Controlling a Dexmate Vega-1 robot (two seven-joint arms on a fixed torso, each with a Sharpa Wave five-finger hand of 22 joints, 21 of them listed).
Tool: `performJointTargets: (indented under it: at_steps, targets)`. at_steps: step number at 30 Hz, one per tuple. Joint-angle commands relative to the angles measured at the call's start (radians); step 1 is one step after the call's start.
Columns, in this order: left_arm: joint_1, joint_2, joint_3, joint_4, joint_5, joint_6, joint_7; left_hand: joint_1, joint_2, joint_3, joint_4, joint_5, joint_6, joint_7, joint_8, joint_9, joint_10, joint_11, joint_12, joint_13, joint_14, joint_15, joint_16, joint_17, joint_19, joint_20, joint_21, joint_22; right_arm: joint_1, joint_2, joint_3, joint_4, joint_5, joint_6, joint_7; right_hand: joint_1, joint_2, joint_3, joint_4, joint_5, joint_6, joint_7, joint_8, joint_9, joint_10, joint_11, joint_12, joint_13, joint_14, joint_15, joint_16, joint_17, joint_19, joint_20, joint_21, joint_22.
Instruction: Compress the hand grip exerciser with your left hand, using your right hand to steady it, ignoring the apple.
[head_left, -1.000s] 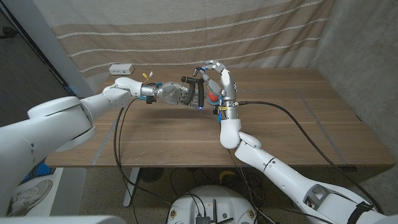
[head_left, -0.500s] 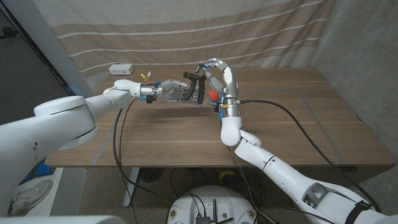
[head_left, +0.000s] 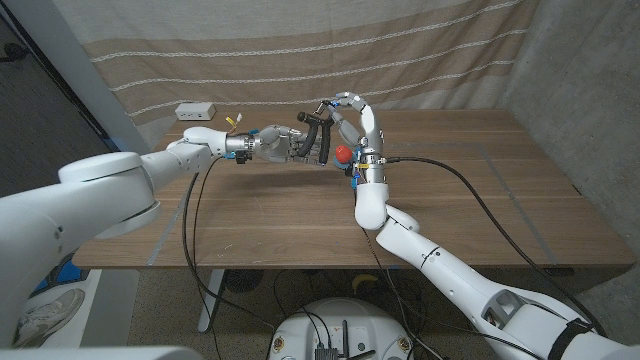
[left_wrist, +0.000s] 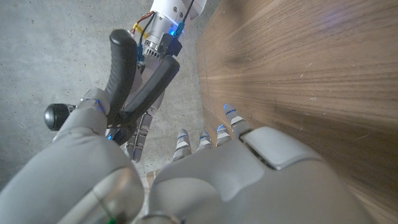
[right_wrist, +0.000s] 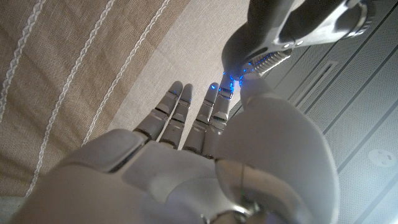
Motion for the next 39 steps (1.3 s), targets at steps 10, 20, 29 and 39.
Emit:
performJointTargets:
  at_steps: [10,20,29,39]
  targets:
    - [-0.028,-0.046,0.047,0.036,-0.006,0.008,0.000,0.015,-0.013,-0.022,0.001,0.010,-0.024,0.009,-0.010,0.001,-0.012,0.008,-0.004,0.003,-0.007,0.012,-0.003,0.004,-0.002,0.005,-0.007,0.002,0.026,0.019,-0.016,0.039,0.023,0.037,0.035,0.034,0.038,-0.002,0.000,0.006,-0.001,-0.003,0.010,0.083,0.042,-0.040,-0.002,0.007,0.009,-0.182,-0.005,0.003,-0.001,0.005,-0.003,0.005]
    - [-0.037,-0.089,0.052,0.061,0.002,0.028,0.000,0.022,-0.003,-0.037,0.005,0.011,-0.013,0.034,-0.003,0.002,-0.004,0.011,0.001,0.003,0.006,0.011,0.003,0.003,0.003,0.006,-0.010,0.003,0.033,0.024,-0.019,0.048,0.021,0.054,0.040,0.034,0.038,-0.003,0.000,0.006,-0.003,-0.004,0.011,0.084,0.043,-0.040,-0.003,0.009,0.009,-0.181,-0.007,0.004,-0.001,0.005,-0.004,0.005]
    - [-0.036,-0.105,0.071,0.045,-0.052,0.052,0.000,0.064,0.044,-0.028,0.007,-0.008,0.050,0.044,0.022,0.006,0.031,0.007,0.012,0.003,0.037,0.012,0.009,0.003,0.019,0.018,-0.015,0.003,0.037,0.032,-0.018,0.055,0.020,0.068,0.034,0.033,0.038,-0.004,0.001,0.006,-0.002,-0.003,0.012,0.083,0.042,-0.040,-0.005,0.010,0.009,-0.181,-0.009,0.006,-0.002,0.005,-0.004,0.005]
    - [-0.006,-0.094,0.034,0.014,-0.118,0.052,0.000,0.234,0.179,0.059,-0.010,-0.077,-0.048,-0.156,-0.012,0.007,-0.026,0.002,-0.009,0.004,0.011,0.013,-0.005,0.002,-0.009,0.043,-0.046,0.004,0.027,0.032,-0.012,0.038,0.036,0.050,0.054,0.032,0.039,-0.003,0.001,0.006,-0.003,-0.003,0.012,0.082,0.043,-0.040,-0.006,0.012,0.010,-0.181,-0.011,0.007,-0.002,0.007,-0.004,0.005]
